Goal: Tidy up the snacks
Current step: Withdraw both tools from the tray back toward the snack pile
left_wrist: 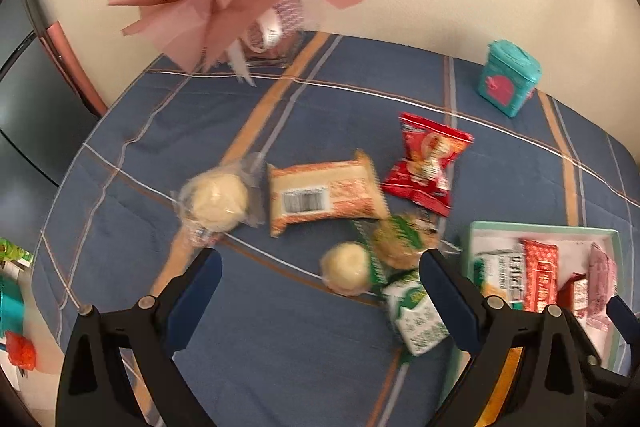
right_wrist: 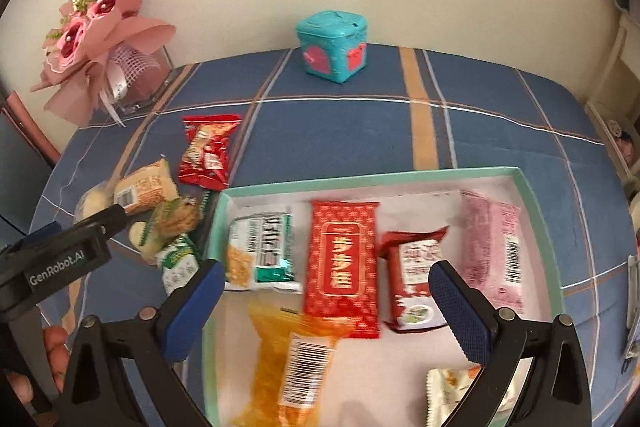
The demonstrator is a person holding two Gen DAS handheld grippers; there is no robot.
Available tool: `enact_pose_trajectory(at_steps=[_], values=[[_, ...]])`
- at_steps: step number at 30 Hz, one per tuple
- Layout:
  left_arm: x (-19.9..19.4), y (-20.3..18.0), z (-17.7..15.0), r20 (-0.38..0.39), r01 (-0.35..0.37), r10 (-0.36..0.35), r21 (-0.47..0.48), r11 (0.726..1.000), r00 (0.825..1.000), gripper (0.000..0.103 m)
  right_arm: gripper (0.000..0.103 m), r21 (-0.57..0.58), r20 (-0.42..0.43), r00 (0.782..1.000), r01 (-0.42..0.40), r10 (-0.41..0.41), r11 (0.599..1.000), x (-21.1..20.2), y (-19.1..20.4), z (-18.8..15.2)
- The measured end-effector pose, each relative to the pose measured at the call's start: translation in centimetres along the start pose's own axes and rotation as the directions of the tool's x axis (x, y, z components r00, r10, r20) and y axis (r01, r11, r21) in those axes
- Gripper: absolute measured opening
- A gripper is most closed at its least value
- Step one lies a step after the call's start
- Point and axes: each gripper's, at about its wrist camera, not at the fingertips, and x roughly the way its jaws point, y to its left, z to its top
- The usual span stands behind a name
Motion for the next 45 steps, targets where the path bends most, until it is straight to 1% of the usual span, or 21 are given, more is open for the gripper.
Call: enact_pose_trajectory(at_steps=[2,4,7,9,14,19,23,26,29,32,35,37,39,40,42,44,45], values=[[0.2,1.3,0.2,0.005,-0.025,0.025,-0.011,1.000,1.000,0.099,0.103,0.002,0.005,1.000,-0.016,0.016,1.000,0.0,0.8,0.2],[0.3,2.5,0.4,0.009,-0.045,0.045,-0.022,0.999,0.999,0.099,0.103,-0.023,0.007,1.000,-0.016,0.016,1.000,-0.1,2.3,0.4],[0.5,4.3,0.6,0.009,-0.056,0.057,-0.049,0.997,0.998,0.099,0.103,-0.048,0.006,0.999,-0.045,0.045,0.998,-0.1,4.2,0.6],[0.8,5.7,0.7,0.005,-0.053,0.054,-0.080,0.995,0.999,0.099,0.103,-0.056,0.006,0.997,-0.080,0.080,0.995,0.0,5.6,0.7],[1.1,8.7,0.9,0.004,-0.039,0.040,-0.134,0.990,0.999,0.099,0.103,-0.078,-0.006,0.992,-0.130,0.130,0.988,0.6,8.3,0.7],[1.3,10.9,1.0,0.003,-0.031,0.032,-0.178,0.984,0.999,0.099,0.103,-0.080,-0.037,0.988,-0.155,0.153,0.985,1.7,10.3,0.4],[2.1,11.7,1.1,-0.041,0.007,-0.015,-0.201,0.980,0.999,0.099,0.103,-0.096,-0.054,0.984,-0.177,0.172,0.980,2.4,11.6,0.3],[2.7,11.3,1.0,-0.062,0.049,-0.063,-0.202,0.978,0.996,0.099,0.103,-0.111,-0.052,0.982,-0.188,0.184,0.976,2.7,12.0,0.2],[3.0,9.8,1.0,-0.069,0.093,-0.106,-0.165,0.982,0.992,0.099,0.103,-0.128,-0.063,0.978,-0.204,0.197,0.971,3.0,12.1,0.2],[3.5,8.2,0.9,-0.075,0.118,-0.127,-0.114,0.986,0.989,0.099,0.103,-0.119,-0.088,0.972,-0.226,0.217,0.967,3.7,11.8,0.1],[4.1,7.1,0.8,-0.093,0.137,-0.147,-0.098,0.986,0.985,0.099,0.102,-0.110,-0.102,0.965,-0.254,0.244,0.961,4.2,11.6,-0.1],[4.5,6.8,0.8,-0.109,0.158,-0.169,-0.099,0.982,0.980,0.099,0.099,-0.131,-0.107,0.968,-0.242,0.229,0.961,4.3,11.7,-0.2],[5.0,6.3,0.7,-0.124,0.173,-0.184,-0.095,0.980,0.975,0.099,0.090,-0.153,-0.111,0.970,-0.231,0.216,0.961,4.4,11.9,-0.3],[5.2,6.1,0.7,-0.131,0.181,-0.192,-0.091,0.979,0.973,0.099,0.088,-0.157,-0.114,0.970,-0.230,0.214,0.960,4.4,11.9,-0.3],[5.6,5.7,0.7,-0.143,0.204,-0.214,-0.084,0.975,0.966,0.098,0.081,-0.159,-0.125,0.970,-0.226,0.207,0.961,4.7,11.9,-0.4],[6.1,5.1,0.8,-0.160,0.221,-0.230,-0.071,0.973,0.960,0.095,0.074,-0.162,-0.134,0.972,-0.214,0.193,0.963,5.0,11.8,-0.5],[6.4,4.8,0.7,-0.166,0.223,-0.231,-0.066,0.973,0.959,0.090,0.073,-0.163,-0.135,0.972,-0.213,0.192,0.963,5.0,11.8,-0.5]])
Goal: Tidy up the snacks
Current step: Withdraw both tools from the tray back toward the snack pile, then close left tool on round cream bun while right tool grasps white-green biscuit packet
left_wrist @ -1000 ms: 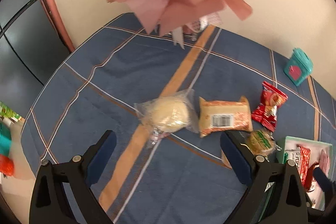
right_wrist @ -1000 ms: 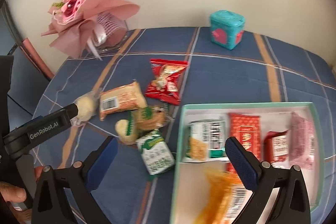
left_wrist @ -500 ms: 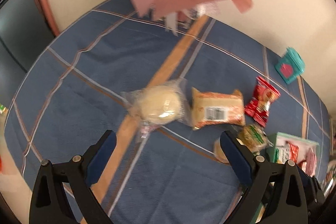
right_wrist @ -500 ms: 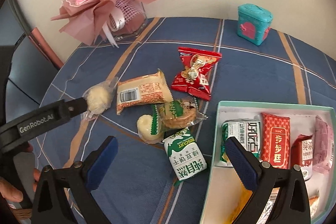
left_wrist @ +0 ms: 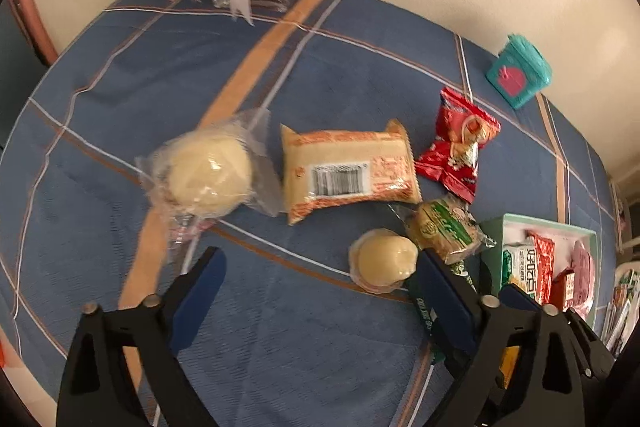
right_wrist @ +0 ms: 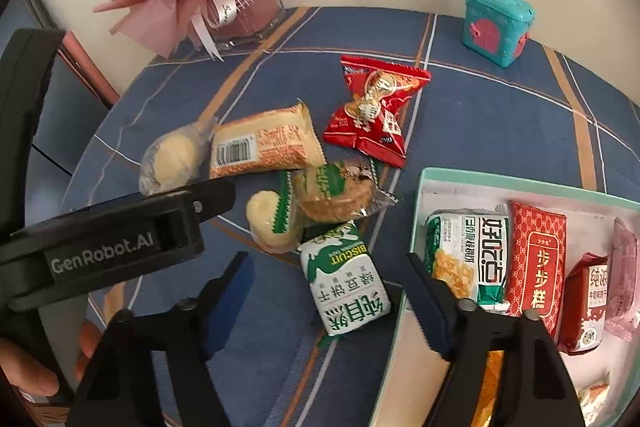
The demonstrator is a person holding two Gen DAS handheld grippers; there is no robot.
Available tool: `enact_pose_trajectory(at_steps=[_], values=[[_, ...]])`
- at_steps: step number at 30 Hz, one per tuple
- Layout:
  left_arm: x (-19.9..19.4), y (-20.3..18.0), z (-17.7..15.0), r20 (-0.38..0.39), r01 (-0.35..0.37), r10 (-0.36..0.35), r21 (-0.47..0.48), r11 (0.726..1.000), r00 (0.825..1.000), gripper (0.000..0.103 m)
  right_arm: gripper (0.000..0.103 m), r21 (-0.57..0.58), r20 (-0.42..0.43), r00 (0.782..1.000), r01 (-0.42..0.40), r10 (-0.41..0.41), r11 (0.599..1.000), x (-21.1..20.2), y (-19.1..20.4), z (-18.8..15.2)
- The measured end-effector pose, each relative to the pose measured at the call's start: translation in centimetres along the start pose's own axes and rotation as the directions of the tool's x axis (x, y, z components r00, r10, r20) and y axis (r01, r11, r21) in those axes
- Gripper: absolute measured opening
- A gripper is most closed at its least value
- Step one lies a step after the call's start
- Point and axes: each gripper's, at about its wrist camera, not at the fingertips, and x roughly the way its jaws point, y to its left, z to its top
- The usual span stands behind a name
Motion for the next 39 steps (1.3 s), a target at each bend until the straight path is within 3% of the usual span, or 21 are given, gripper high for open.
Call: enact_pose_trajectory(at_steps=[3,11,19,32,35,39], values=[[1.0,-0.7,0.0,-0.020,0.003,-0.003,0.017,1.000,1.000,0.086,0.066,-0.005,-0.006,1.000,0.017,-0.017,1.000,0.3,-0.1,-0.1],[1.9,-2.6,0.2,-0.004,0.027,-0.026,0.077,0.997,1.000,0.067,0.064,-0.010,-0.026,1.000,0.018,-0.018,1.000,0.9,-0.2,-0.2],[2.6,-1.6,0.1,-0.005,0.012,-0.012,0.043,0.999,1.000,0.050,0.062,-0.020,-0.043,0.999,0.025,-0.026,0.999,1.3,-0.1,-0.3],[3.1,4.0,0.4,-0.067,-0.029,0.021,-0.110,0.994,0.998,0.047,0.047,-0.027,-0.066,0.997,0.025,-0.027,0.999,1.6,0.4,-0.4],[3.1,4.4,0.5,-0.071,-0.033,0.026,-0.104,0.994,0.997,0.047,0.046,-0.034,-0.076,0.997,0.003,-0.006,0.999,1.8,0.8,-0.4],[3.5,3.9,0.6,-0.081,-0.055,0.049,-0.070,0.996,0.995,0.048,0.046,-0.066,-0.092,0.995,0.035,-0.041,0.997,2.4,1.5,-0.6]])
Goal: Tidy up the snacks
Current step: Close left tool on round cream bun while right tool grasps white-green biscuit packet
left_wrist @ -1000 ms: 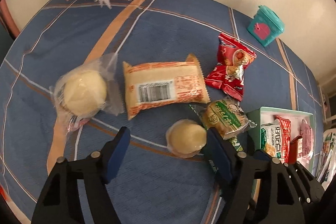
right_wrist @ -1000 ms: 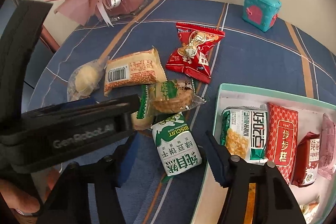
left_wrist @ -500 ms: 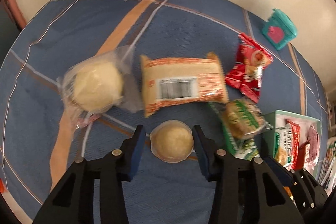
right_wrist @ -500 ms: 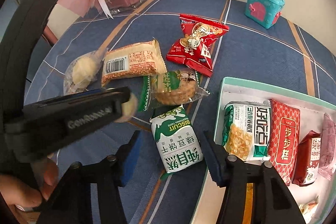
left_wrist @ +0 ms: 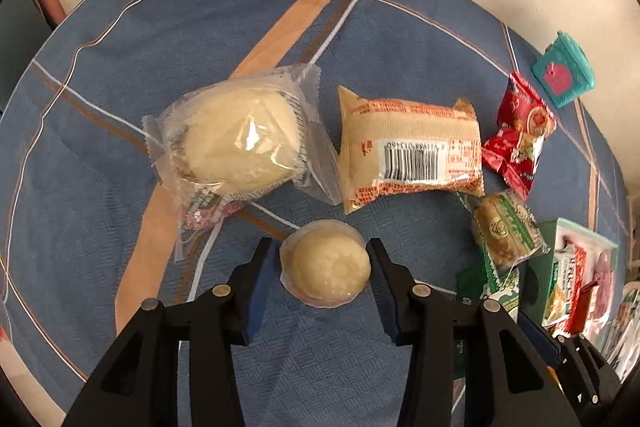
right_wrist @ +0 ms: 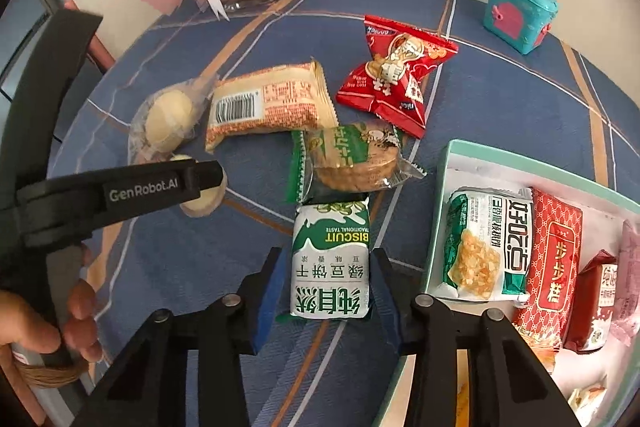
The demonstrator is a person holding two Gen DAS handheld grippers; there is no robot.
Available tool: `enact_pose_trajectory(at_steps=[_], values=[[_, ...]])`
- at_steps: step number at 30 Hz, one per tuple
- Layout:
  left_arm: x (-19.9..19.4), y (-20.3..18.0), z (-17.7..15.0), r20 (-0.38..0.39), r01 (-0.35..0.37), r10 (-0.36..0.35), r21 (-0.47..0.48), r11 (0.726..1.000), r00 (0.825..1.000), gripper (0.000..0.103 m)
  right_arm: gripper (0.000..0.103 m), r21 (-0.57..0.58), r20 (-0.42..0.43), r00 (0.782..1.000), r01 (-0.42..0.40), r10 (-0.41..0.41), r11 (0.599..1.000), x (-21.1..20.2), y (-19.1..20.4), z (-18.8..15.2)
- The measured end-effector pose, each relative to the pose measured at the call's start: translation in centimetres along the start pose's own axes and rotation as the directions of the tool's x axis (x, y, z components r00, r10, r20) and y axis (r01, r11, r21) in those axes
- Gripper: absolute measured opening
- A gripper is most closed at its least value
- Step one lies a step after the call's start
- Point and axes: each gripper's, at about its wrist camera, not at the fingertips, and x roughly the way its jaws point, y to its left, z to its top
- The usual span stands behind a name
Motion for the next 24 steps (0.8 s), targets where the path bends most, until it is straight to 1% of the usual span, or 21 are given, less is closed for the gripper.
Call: enact_pose_trajectory(at_steps=[4,5,7,10,14,20,23,24], values=[[0.2,-0.5,0.1,0.001,-0.022,0.022,0.031,0.999,1.000,0.050,0.046,-0.016,-0.021,0.999,0.024,-0.024,1.000,0.7,0.4,-0.3],[0.3,-0.7,0.1,0.000,-0.030,0.030,0.048,0.998,1.000,0.051,0.046,-0.023,-0.029,0.999,0.033,-0.033,0.999,1.2,0.7,-0.3],[0.4,-1.6,0.0,-0.002,-0.047,0.047,0.083,0.995,0.999,0.056,0.046,-0.036,-0.036,0.998,0.049,-0.050,0.998,1.5,0.9,-0.7],[0.6,-2.4,-0.1,0.007,-0.085,0.085,0.124,0.989,0.996,0.059,0.046,-0.056,-0.038,0.996,0.076,-0.079,0.995,1.8,1.5,-0.9],[0.7,-2.9,0.2,0.012,-0.090,0.089,0.125,0.988,0.996,0.059,0.046,-0.069,-0.036,0.994,0.098,-0.101,0.993,2.3,2.2,-1.2],[0.3,-2.8,-0.3,0.020,-0.104,0.102,0.129,0.986,0.995,0.059,0.046,-0.072,-0.026,0.993,0.113,-0.116,0.991,2.5,2.2,-1.3],[0.8,-3.5,-0.9,0.019,-0.098,0.096,0.124,0.987,0.995,0.055,0.046,-0.069,-0.025,0.993,0.112,-0.114,0.991,2.5,2.1,-1.2],[0.7,-3.4,-0.9,0.020,-0.095,0.094,0.124,0.988,0.995,0.051,0.046,-0.069,-0.024,0.993,0.113,-0.115,0.991,2.6,2.1,-1.3]])
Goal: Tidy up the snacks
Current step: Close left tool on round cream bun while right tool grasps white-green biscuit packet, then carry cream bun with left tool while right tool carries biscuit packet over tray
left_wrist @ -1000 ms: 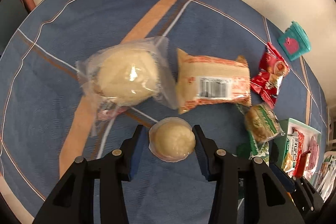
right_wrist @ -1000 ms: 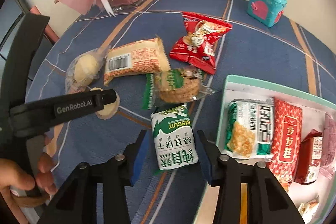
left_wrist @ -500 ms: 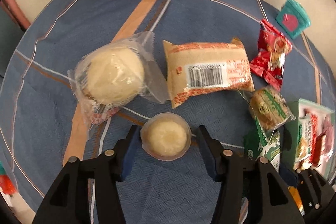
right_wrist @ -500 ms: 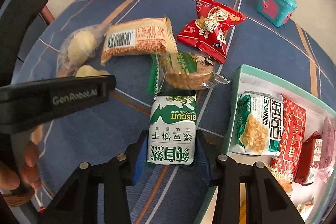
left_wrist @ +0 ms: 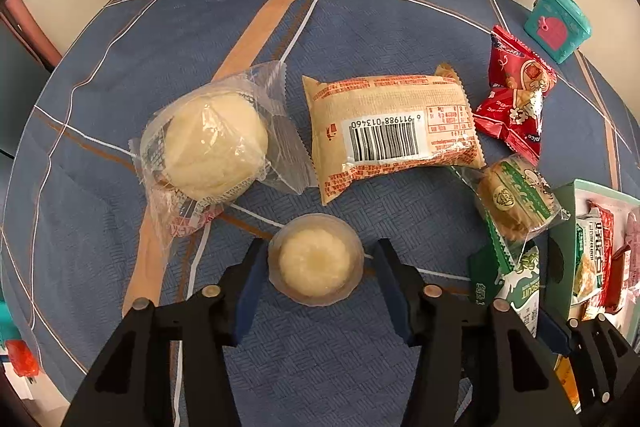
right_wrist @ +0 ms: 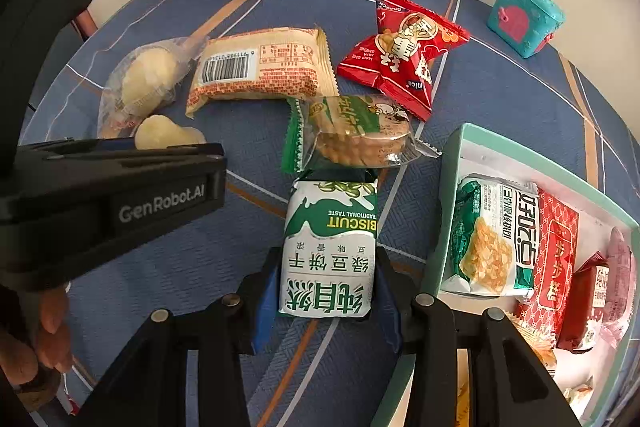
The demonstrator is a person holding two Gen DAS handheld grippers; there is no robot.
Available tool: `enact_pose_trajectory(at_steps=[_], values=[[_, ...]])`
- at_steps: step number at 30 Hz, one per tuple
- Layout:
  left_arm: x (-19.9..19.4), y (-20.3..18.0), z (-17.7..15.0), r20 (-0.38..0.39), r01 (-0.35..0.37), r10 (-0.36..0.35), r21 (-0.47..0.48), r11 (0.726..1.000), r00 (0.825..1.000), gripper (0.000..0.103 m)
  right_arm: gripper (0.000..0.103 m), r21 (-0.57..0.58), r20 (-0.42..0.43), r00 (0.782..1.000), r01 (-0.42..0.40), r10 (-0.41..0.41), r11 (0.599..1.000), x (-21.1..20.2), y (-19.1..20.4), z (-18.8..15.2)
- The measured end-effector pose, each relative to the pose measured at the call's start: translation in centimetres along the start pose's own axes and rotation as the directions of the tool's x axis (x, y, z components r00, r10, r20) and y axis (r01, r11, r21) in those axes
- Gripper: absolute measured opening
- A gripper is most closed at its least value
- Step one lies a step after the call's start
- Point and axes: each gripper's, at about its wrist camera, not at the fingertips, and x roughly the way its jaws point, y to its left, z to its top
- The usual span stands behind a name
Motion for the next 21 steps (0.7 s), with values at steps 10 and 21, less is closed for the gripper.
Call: enact_pose_trajectory(at_steps=[10,21], values=[[-0.5,0.0,-0.4,0.009,-0.001,0.001,-0.001,1.000,1.000,0.049,0.048,0.009,0.004,1.000,-0.007,0.007,1.000,0.0,-0.2,0.0],[-1.6,0.3,-1.8,0.007,0.017,-0.016,-0.024,1.000,1.000,0.049,0.043,0.027,0.003,1.000,-0.023,0.023,0.999,-0.6,-0.7,-0.3]])
